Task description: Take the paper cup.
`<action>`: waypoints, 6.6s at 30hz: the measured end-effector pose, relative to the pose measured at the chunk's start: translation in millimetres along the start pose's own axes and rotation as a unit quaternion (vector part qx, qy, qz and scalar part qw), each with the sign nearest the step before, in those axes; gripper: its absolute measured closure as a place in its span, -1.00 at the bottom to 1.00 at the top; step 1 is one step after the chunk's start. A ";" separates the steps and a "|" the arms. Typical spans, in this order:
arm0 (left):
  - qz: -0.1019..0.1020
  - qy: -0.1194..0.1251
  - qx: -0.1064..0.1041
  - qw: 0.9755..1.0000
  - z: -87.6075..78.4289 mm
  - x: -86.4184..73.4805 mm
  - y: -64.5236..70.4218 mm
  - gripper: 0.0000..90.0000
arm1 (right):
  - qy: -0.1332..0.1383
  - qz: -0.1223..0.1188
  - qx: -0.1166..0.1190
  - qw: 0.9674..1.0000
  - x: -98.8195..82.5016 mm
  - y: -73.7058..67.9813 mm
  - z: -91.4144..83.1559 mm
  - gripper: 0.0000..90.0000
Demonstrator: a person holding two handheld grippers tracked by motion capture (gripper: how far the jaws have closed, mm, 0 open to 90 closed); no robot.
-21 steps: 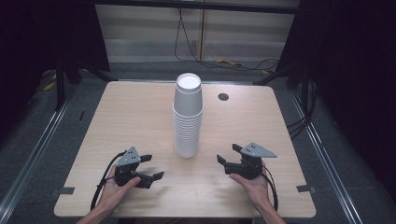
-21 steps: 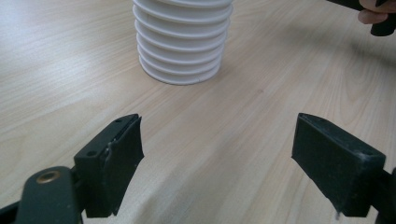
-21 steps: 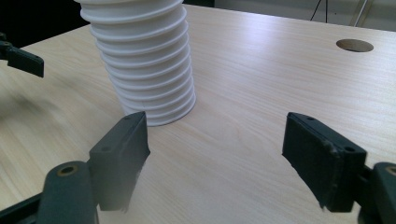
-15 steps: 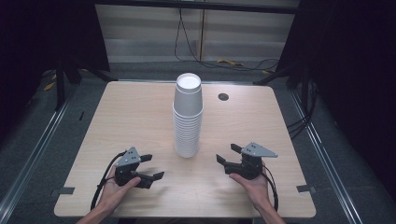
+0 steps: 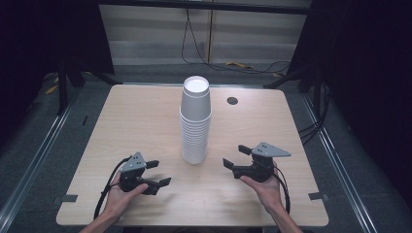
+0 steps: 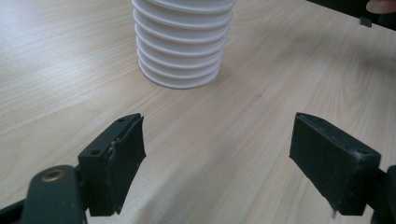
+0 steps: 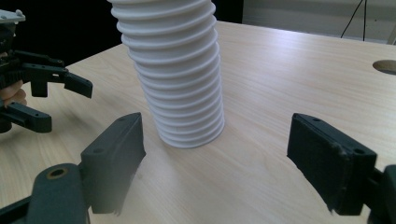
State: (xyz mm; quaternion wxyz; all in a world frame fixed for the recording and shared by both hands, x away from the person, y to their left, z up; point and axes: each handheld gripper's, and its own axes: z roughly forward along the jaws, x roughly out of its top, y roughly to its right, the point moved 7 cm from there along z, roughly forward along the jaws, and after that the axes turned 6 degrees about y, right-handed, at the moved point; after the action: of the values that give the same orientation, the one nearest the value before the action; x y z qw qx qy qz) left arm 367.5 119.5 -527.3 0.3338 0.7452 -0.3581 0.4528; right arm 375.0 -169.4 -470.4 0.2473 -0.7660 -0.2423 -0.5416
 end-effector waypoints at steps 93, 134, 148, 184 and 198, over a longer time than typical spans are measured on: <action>0.043 -0.003 -0.025 0.999 -5.7 -1.4 13.9 -0.62 | 0.002 -0.071 0.073 0.995 202.1 -52.9 70.5 -0.69; 0.045 -0.008 -0.018 0.999 -4.7 -3.1 12.0 -0.61 | 0.019 -0.067 0.073 0.995 220.9 -50.8 73.9 -0.54; 0.048 -0.011 -0.019 0.999 -3.8 -3.7 11.9 -0.61 | 0.056 -0.059 0.082 0.993 234.1 -55.1 65.6 -0.54; 0.043 -0.012 -0.018 0.999 -3.5 -4.5 11.2 -0.61 | 0.155 -0.037 0.116 0.980 249.2 -55.9 31.0 -0.54; 0.043 -0.011 -0.018 0.999 -3.4 -4.5 11.3 -0.62 | 0.173 -0.026 0.114 0.978 247.8 -47.4 11.3 -0.53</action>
State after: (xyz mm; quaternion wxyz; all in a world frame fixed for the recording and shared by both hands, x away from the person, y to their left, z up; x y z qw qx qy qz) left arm 355.1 117.5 -528.2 0.3230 0.7282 -0.4015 0.4519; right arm 426.1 -100.5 -232.9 0.3564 -0.6212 -0.2760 -0.6411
